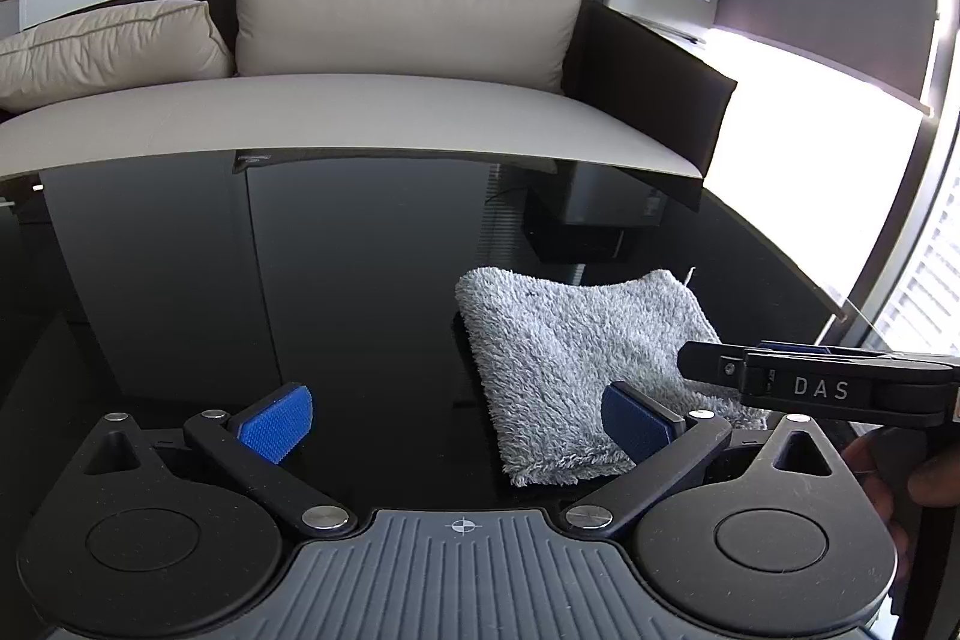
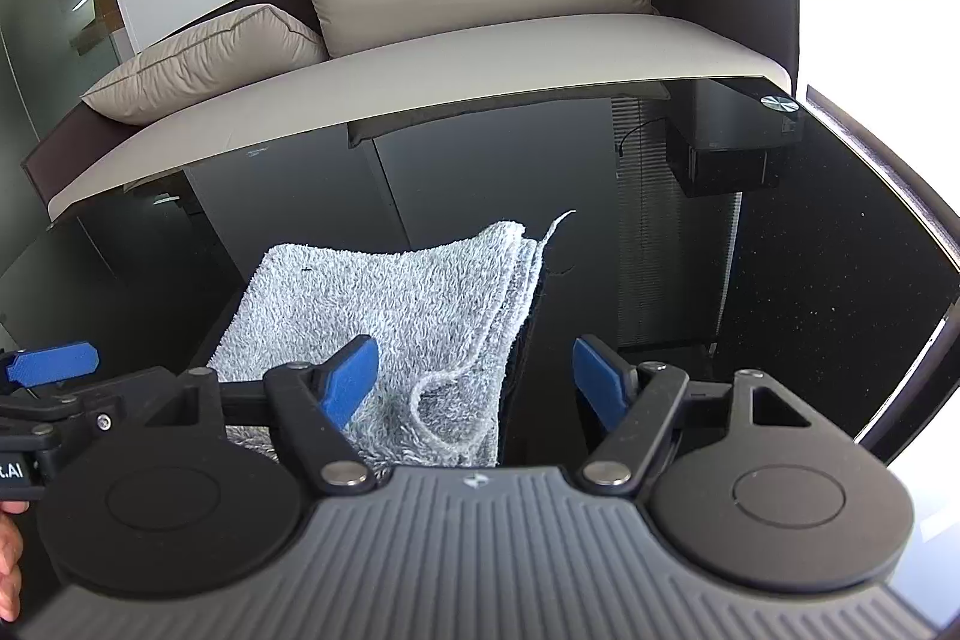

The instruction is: Fold towel

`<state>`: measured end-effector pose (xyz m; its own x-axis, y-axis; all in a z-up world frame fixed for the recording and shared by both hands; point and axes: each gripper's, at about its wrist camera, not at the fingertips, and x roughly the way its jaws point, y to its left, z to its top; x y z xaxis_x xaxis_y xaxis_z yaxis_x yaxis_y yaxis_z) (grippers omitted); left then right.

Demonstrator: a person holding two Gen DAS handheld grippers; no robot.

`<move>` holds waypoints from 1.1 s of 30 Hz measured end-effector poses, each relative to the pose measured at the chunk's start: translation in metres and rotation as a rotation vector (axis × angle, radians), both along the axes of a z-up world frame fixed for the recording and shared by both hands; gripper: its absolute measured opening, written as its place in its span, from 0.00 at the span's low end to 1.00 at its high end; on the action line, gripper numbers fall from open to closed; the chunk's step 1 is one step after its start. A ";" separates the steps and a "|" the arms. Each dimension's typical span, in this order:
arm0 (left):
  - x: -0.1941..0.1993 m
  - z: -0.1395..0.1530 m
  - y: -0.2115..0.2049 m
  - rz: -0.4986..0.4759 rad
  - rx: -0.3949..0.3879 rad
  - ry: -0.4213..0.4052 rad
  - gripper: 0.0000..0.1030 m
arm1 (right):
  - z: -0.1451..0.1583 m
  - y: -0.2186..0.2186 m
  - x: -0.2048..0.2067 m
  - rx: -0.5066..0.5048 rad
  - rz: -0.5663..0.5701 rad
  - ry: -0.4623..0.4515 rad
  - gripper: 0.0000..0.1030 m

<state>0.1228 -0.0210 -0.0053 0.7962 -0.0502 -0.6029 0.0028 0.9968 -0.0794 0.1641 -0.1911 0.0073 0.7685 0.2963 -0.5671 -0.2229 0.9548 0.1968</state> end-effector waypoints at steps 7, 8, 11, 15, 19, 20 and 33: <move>0.002 -0.001 0.005 0.022 -0.010 -0.001 0.99 | 0.002 -0.004 0.000 0.002 -0.022 -0.025 0.92; 0.002 -0.001 0.006 0.025 -0.012 -0.001 0.99 | 0.002 -0.004 0.000 0.000 -0.023 -0.025 0.93; 0.002 -0.001 0.007 0.032 -0.008 -0.004 0.99 | 0.003 -0.004 -0.002 -0.005 -0.033 -0.028 0.93; 0.002 -0.002 0.009 0.037 0.002 -0.006 0.99 | 0.003 -0.006 -0.004 -0.009 -0.048 -0.032 0.96; 0.001 -0.001 0.011 0.036 -0.008 -0.005 0.99 | 0.003 -0.007 -0.008 -0.020 -0.054 -0.034 0.97; 0.001 -0.001 0.012 0.037 -0.007 -0.006 0.99 | 0.003 -0.007 -0.009 -0.022 -0.056 -0.033 0.97; -0.006 -0.005 0.010 0.050 0.000 -0.002 0.99 | 0.001 -0.009 -0.019 -0.040 -0.095 -0.023 0.98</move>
<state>0.1167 -0.0107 -0.0099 0.7989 -0.0107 -0.6014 -0.0468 0.9957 -0.0798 0.1449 -0.2001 0.0085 0.8049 0.1986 -0.5592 -0.1345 0.9789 0.1540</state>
